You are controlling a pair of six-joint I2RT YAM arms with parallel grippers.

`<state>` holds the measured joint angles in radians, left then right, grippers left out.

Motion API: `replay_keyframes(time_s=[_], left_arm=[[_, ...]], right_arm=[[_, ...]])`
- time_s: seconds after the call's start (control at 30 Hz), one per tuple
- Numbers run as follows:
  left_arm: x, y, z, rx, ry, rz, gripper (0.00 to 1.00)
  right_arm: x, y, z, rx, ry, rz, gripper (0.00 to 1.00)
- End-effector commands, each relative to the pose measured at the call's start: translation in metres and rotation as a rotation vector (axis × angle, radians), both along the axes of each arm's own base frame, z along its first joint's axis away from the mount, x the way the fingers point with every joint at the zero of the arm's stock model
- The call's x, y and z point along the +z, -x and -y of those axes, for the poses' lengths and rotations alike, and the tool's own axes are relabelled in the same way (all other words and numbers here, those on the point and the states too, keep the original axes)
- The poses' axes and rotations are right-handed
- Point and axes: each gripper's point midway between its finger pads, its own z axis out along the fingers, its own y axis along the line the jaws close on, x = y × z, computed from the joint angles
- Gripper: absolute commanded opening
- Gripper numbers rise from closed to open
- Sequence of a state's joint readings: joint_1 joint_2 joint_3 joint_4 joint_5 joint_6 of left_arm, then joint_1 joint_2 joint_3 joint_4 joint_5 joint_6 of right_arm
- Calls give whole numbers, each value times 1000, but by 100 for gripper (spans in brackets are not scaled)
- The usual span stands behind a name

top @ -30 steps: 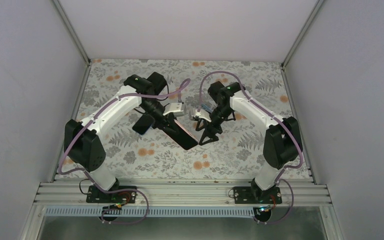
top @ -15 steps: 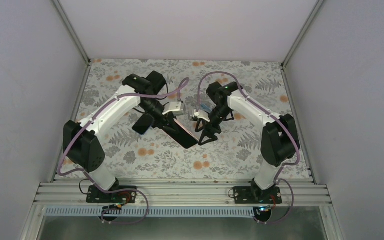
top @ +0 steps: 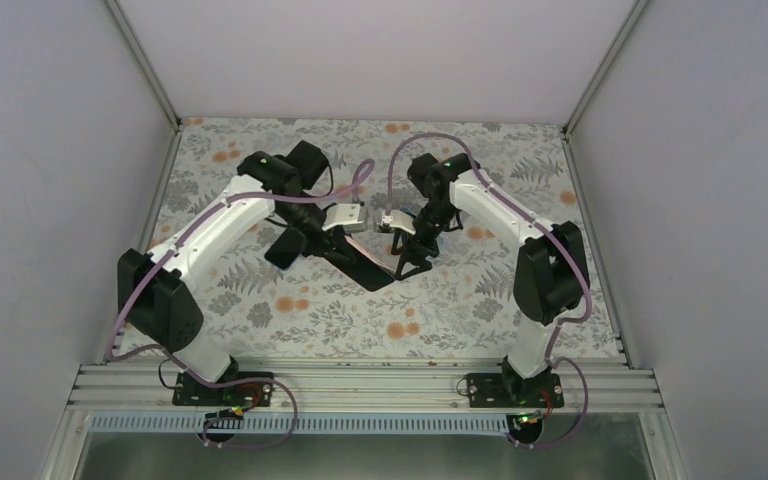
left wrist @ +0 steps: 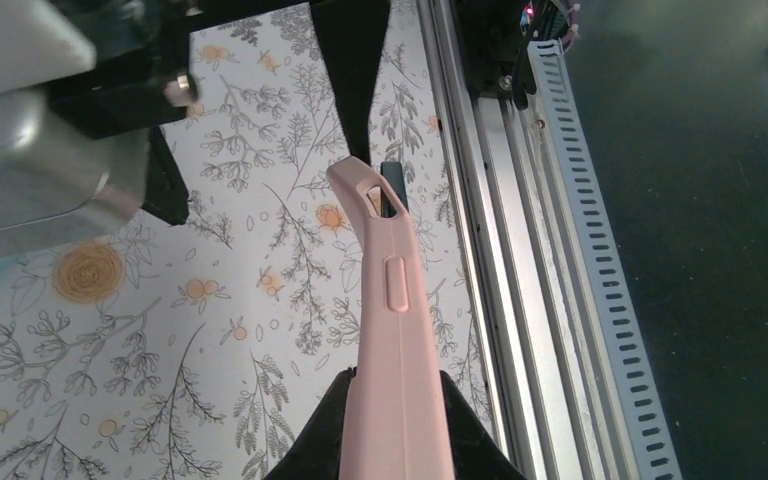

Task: Take the phone out of the phone case
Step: Remove the phone case from the phone.

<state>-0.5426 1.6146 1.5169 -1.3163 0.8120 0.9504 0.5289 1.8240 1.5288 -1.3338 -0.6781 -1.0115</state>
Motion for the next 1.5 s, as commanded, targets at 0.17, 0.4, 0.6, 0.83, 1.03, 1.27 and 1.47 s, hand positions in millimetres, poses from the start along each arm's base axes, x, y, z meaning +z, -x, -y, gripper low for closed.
replay_keyframes(time_s=[0.17,0.4,0.6,0.83,1.03,1.27,1.47], left_arm=[[38,49,18,-125,186,-85,2],[46,41,27,-125,217,-95,2],[62,28,30,-123,241,-25,2],[91,-10,29,-53,308,25,2],[102,-18,27,-46,359,34,2],[122,-46,18,1,406,89,2],[121,-76,14,60,397,101,2]], right_arm=[[21,-57,-25,-78,-87,151,82],[37,-69,-50,-146,-188,184,85],[51,-73,-77,-203,-277,263,86],[69,-69,-93,-211,-359,321,87],[106,-67,-97,-238,-497,389,89],[117,-1,-120,84,-606,154,88],[135,15,-134,131,-659,178,88]])
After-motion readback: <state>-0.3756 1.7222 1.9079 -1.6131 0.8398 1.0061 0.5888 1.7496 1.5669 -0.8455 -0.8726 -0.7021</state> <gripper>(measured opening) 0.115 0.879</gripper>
